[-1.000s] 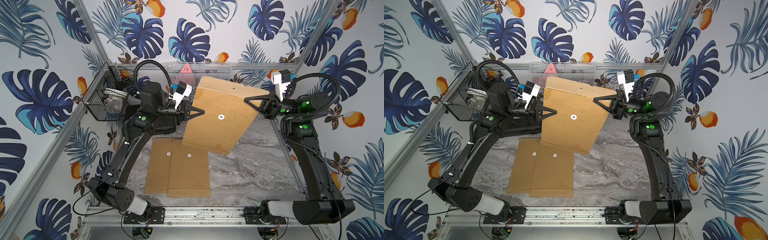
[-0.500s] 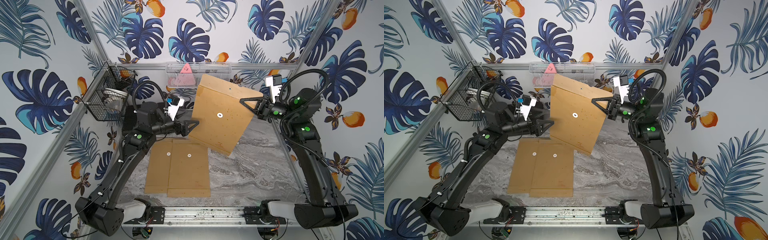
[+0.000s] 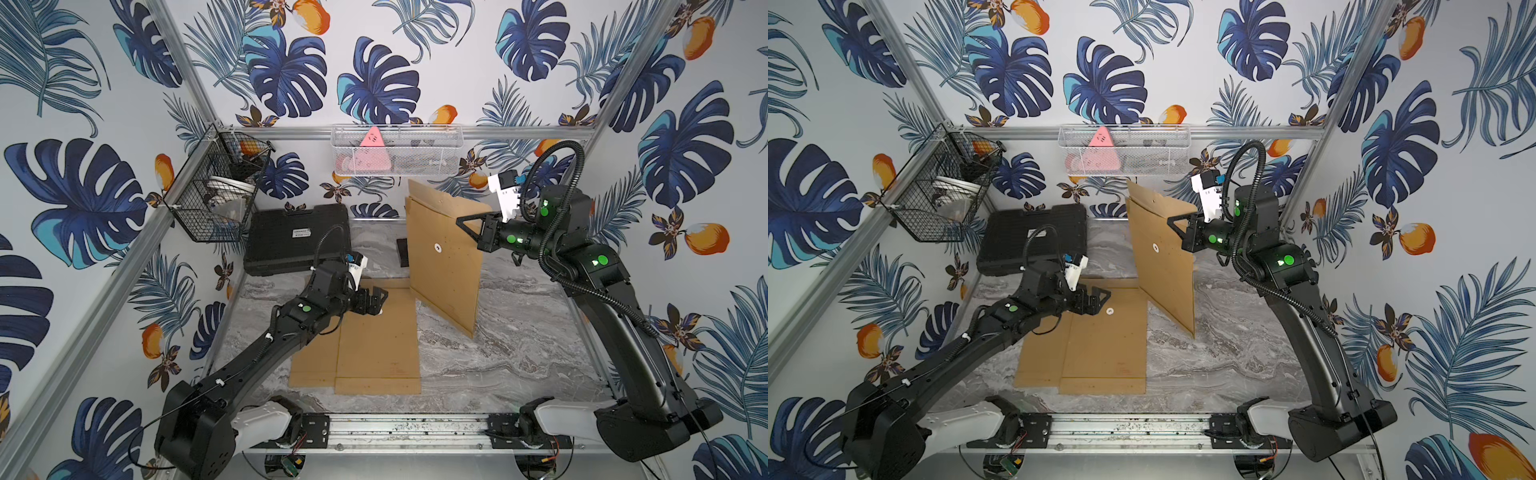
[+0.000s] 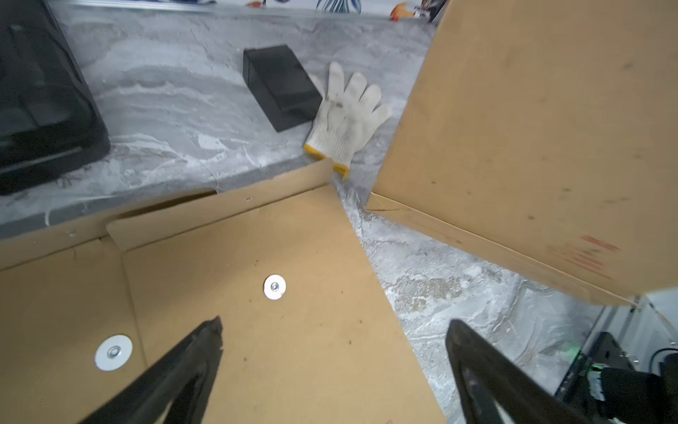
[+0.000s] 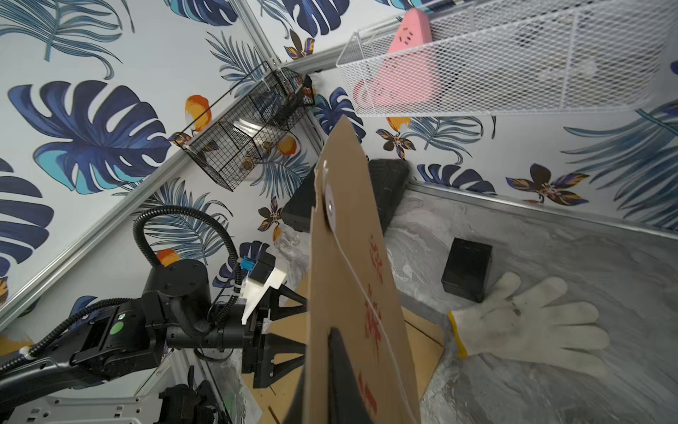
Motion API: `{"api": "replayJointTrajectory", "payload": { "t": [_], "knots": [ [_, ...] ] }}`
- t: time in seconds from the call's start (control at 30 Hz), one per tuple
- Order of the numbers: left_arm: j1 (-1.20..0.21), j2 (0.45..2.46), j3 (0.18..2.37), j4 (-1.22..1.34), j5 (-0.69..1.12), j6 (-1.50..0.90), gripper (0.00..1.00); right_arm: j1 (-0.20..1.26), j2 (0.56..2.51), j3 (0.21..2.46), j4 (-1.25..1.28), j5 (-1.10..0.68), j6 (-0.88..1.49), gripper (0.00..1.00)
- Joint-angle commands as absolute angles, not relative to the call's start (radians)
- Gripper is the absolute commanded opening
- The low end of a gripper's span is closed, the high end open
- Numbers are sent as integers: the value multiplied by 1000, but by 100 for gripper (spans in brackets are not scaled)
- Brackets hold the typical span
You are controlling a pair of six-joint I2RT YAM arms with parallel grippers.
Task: Open the file bag
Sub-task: Place the file bag at the center of the board, then adjust the file bag at the center of the board.
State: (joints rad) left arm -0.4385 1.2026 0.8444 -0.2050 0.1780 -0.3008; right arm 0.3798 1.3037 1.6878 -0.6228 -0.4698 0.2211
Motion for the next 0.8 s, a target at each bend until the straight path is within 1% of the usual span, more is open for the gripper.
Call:
{"api": "replayJointTrajectory", "payload": {
  "t": [0.0, 0.07, 0.17, 0.37, 0.4, 0.5, 0.53, 0.63, 0.77],
  "knots": [
    [-461, 1252, 813, -116, 43, -369, 99, 383, 1294, 1718, -723, -419, 180, 0],
    [-463, 1299, 800, -86, 40, -391, 97, 382, 1284, 1722, -764, -389, 165, 0],
    [-462, 1384, 800, -43, 42, -404, 87, 383, 1256, 1723, -803, -358, 162, 0],
    [-460, 1543, 878, -24, 53, -383, 60, 383, 1210, 1686, -783, -445, 230, 0],
    [-460, 1565, 885, -15, 54, -386, 58, 383, 1209, 1687, -789, -453, 231, 0],
    [-453, 1623, 910, -5, 59, -381, 57, 383, 1215, 1718, -835, -485, 208, 0],
    [-450, 1641, 919, -3, 60, -377, 53, 383, 1220, 1731, -855, -503, 195, 0],
    [-433, 1687, 941, 8, 73, -382, 47, 382, 1220, 1744, -880, -536, 168, 0],
    [-414, 1751, 978, 19, 105, -384, 33, 383, 1216, 1744, -892, -555, 151, 0]
  ]
}}
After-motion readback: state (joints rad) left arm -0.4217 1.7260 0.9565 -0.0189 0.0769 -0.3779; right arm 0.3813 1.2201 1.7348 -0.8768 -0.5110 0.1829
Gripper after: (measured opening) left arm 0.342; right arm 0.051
